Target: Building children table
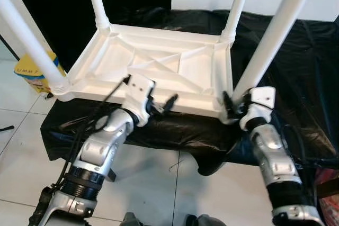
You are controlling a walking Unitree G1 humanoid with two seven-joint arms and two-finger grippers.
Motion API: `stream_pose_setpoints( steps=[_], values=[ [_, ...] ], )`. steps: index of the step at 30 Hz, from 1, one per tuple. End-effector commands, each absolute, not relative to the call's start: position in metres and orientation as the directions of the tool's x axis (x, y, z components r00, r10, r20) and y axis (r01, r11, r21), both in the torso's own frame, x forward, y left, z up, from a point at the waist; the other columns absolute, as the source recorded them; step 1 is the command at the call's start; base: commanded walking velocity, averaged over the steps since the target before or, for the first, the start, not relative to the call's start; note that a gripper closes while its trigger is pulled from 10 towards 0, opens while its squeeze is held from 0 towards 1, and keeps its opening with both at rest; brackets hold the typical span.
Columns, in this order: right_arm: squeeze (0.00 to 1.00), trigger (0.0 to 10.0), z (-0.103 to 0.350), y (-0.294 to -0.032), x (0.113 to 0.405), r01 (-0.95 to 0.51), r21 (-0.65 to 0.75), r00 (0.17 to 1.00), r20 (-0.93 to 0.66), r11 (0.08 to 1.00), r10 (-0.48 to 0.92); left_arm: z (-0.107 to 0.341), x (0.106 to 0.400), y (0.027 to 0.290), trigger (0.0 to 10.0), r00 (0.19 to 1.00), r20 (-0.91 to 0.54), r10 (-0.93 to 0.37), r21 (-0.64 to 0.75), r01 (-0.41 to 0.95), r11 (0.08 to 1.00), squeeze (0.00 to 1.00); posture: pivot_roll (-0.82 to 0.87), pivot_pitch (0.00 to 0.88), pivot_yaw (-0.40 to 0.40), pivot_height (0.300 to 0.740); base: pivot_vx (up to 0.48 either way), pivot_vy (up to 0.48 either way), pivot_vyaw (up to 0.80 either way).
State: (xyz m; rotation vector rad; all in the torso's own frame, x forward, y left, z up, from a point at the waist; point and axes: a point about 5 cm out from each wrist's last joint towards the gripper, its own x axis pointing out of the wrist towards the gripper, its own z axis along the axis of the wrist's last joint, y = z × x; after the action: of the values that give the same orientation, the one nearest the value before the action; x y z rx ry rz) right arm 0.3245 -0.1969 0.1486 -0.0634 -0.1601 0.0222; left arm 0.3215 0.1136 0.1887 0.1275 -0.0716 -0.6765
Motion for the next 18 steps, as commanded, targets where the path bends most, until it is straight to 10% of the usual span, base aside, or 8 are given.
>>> stream_pose_setpoints(
  steps=[1, 18],
  values=[
    [0.0, 10.0, 0.142, -0.215, 0.324, 0.032, -0.062, 0.991, 0.135, 0.998, -0.023, 0.189, 0.33, 0.129, 10.0, 0.9, 0.055, -0.433, 0.118, 0.425, 0.898, 0.0, 0.07, 0.181, -0.041, 0.74, 0.0, 0.0, 0.0],
    [0.0, 10.0, 0.128, -0.172, 0.284, 0.082, 0.045, 0.981, 0.17, 0.996, -0.088, 0.177, 0.312, 0.131, 10.0, 0.952, 0.149, -0.268, 0.022, 0.268, 0.963, 0.0, 0.07, 0.185, -0.082, 0.74, 0.0, 0.0, 0.0]
  ],
)
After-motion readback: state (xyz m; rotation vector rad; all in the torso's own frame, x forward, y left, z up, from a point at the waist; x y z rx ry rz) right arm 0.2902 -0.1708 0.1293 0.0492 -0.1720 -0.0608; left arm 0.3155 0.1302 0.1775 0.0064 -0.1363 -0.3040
